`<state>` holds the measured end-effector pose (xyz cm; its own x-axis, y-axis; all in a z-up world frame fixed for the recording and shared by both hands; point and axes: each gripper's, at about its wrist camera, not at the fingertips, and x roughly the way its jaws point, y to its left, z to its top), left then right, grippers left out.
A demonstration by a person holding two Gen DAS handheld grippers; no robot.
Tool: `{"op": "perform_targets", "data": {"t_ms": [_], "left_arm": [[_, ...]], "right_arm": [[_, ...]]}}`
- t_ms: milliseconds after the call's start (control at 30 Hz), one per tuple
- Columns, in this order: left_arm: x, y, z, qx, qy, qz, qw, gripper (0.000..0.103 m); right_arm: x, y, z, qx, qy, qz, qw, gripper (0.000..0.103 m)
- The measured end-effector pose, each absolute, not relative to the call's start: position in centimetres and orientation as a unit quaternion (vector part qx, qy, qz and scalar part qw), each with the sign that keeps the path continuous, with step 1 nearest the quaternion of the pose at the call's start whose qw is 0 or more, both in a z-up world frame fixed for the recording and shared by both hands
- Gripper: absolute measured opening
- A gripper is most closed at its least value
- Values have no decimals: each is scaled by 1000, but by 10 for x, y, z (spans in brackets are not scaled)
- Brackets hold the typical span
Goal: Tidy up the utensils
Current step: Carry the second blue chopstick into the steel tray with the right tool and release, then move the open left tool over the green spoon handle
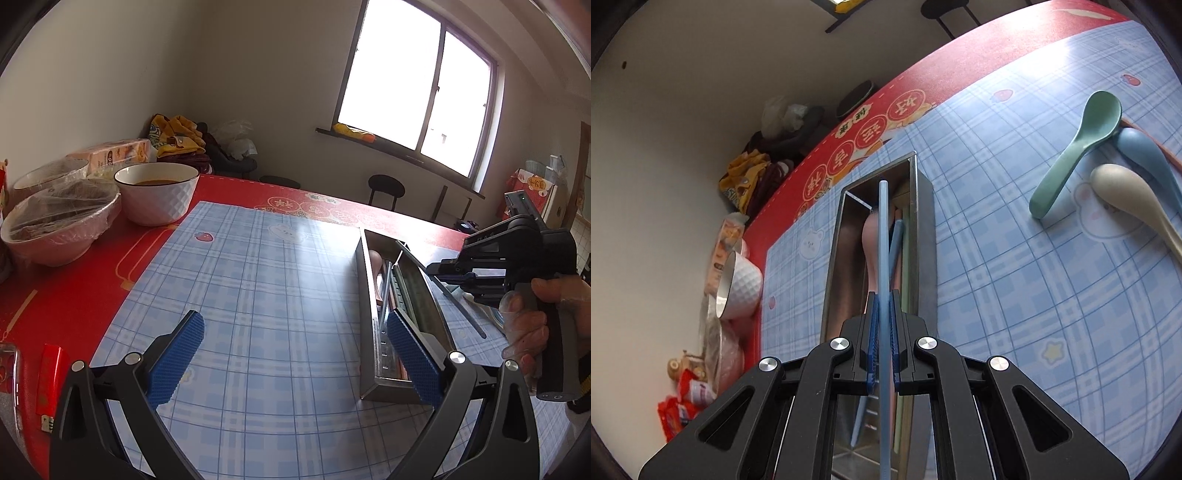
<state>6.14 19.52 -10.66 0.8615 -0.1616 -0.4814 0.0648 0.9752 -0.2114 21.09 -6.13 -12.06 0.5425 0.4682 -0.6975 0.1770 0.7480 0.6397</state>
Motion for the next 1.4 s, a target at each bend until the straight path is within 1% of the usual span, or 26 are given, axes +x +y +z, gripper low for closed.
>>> {"op": "perform_targets", "data": {"t_ms": [233,433,567,667,867,900,933,967,1000,1067,1100,1133,1200,1300,1400], "left_arm": [[61,193,-107,-92,258,-60,960,97],[62,196,-107,-97,260,-59,959,97],[63,196,-107,-97,260,-59,959,97],[62,196,-107,-99,259,-58,959,97],[63,197,-107,-99,260,-57,959,97],[63,197,-107,-99,260,-56,959,97],[63,197,-107,-98,260,-55,959,97],[63,197,-107,-98,260,-54,959,97],[63,197,-107,-98,260,-52,959,97],[64,197,-107,-98,261,-49,959,97],[64,198,-108,-98,262,-47,959,97],[64,198,-108,-99,263,-43,959,97],[63,199,-108,-100,263,-33,959,97],[64,197,-108,-90,266,-23,959,97],[64,189,-106,-70,275,-5,959,97]], "right_arm": [[214,-48,-126,339,481,87,804,6],[215,-34,-132,331,502,126,789,8],[213,-35,-128,323,502,133,791,8],[208,-43,-118,307,484,137,808,8],[190,-76,-95,224,422,120,870,10],[185,-83,-93,211,412,118,878,17],[179,-90,-90,197,398,120,888,30],[172,-96,-87,179,383,119,898,38],[165,-104,-83,159,367,117,909,51],[152,-118,-78,123,341,116,925,52],[146,-127,-77,112,334,117,929,56],[142,-137,-77,109,330,118,930,62],[131,-158,-78,118,323,123,931,69],[120,-194,-83,140,314,123,931,73],[112,-228,-90,157,312,113,930,74]]}}
